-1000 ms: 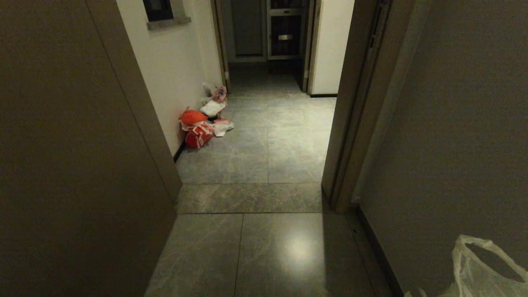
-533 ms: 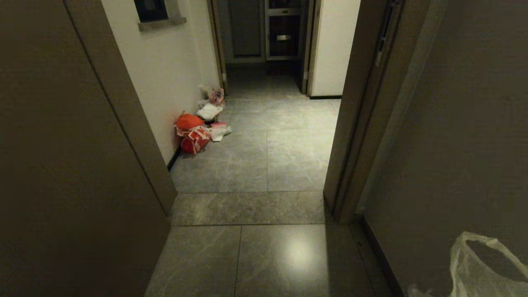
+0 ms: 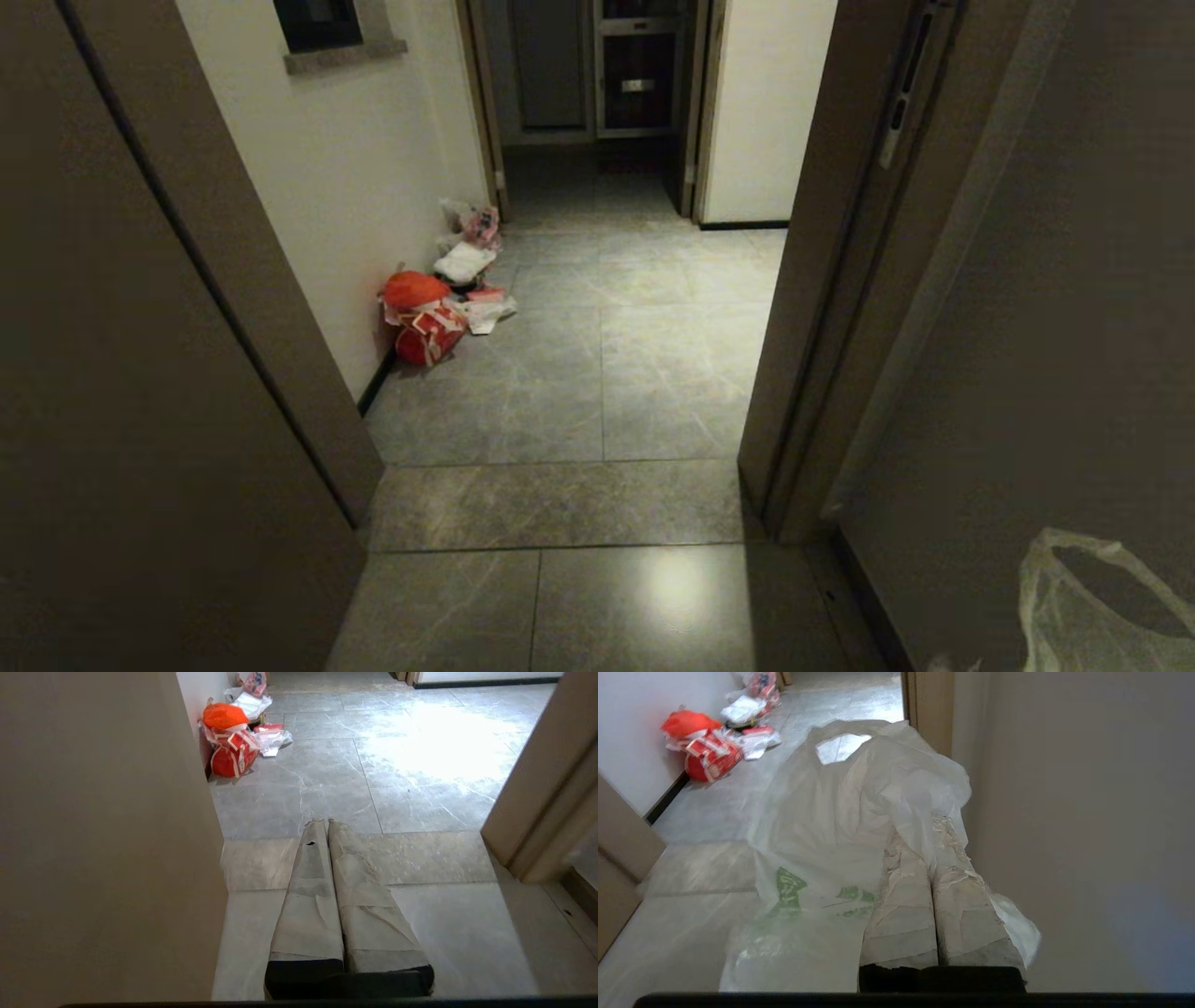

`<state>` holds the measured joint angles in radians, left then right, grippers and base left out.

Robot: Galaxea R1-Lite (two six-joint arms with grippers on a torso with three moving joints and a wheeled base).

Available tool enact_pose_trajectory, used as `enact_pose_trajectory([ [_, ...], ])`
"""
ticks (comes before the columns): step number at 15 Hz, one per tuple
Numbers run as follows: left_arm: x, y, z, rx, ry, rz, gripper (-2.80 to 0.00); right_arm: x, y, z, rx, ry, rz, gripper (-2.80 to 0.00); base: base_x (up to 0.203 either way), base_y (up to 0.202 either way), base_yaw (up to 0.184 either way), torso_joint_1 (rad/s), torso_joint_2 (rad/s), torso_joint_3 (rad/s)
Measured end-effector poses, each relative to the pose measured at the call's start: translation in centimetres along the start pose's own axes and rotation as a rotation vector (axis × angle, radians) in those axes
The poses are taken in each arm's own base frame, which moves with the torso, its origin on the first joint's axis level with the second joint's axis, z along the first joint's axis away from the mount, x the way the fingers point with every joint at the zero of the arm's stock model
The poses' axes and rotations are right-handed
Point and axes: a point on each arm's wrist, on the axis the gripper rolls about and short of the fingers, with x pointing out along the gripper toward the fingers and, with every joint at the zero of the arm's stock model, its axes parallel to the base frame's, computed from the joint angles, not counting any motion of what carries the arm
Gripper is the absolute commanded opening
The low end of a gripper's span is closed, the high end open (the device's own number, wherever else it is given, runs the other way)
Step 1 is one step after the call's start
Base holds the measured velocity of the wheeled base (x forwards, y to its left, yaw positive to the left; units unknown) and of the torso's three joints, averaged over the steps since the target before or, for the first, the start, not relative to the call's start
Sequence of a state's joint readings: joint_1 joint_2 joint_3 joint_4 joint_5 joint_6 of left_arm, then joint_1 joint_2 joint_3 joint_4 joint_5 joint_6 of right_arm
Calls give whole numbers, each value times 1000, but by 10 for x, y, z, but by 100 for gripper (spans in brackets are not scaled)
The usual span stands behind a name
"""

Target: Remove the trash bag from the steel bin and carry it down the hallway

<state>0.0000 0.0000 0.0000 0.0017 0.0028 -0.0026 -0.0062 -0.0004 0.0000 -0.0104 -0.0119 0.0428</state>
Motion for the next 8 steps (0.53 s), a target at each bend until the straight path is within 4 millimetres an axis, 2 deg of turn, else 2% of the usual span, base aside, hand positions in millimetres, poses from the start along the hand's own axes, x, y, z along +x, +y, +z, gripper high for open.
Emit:
enact_pose_trajectory([
  [8,0,0,0,0,0,0,-280,0,0,0,0,0,0,-280,184,0,-2,4,1,2],
])
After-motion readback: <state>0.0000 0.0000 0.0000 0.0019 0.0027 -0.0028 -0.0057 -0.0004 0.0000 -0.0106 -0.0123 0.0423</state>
